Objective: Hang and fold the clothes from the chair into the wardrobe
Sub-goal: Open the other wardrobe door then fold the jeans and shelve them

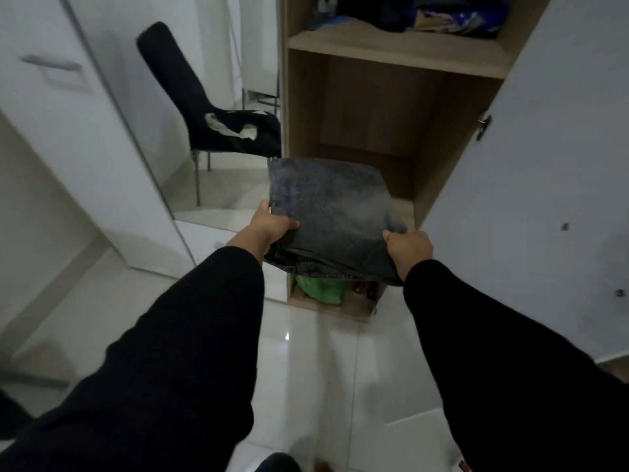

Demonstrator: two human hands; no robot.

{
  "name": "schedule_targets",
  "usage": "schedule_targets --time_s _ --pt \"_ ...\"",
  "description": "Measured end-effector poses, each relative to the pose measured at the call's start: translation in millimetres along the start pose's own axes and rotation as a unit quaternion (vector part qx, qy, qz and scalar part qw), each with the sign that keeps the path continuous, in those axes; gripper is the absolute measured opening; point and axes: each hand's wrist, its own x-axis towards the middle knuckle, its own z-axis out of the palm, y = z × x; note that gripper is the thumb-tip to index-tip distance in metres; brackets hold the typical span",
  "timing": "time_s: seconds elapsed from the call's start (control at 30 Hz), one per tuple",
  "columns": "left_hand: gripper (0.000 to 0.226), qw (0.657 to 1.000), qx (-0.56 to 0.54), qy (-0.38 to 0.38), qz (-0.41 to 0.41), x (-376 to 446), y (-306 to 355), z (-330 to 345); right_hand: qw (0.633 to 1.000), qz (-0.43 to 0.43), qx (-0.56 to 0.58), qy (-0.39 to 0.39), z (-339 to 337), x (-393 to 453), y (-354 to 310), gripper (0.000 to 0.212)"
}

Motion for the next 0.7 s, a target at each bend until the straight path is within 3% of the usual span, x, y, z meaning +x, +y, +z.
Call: schedule_targets --time_s 0.23,0.4,0.57,0.7 --pt "0.074 0.991 0.102 0.014 0.090 71 13 35 0.999 0.020 0.014 0.035 9 61 -5 0.055" --pt "0.090 0.952 0.254 -0.015 0.169 133 12 60 0.998 0.031 0.022 0.058 32 119 -2 0.052" --pt "0.062 0.939 0.289 -0.062 0.176 214 6 102 0.996 0.052 0.013 0.068 49 196 4 0.047" --pt "0.053 0.944 0.289 -0.049 0.154 294 4 149 0.997 0.035 -0.031 0.067 63 285 -1 0.045"
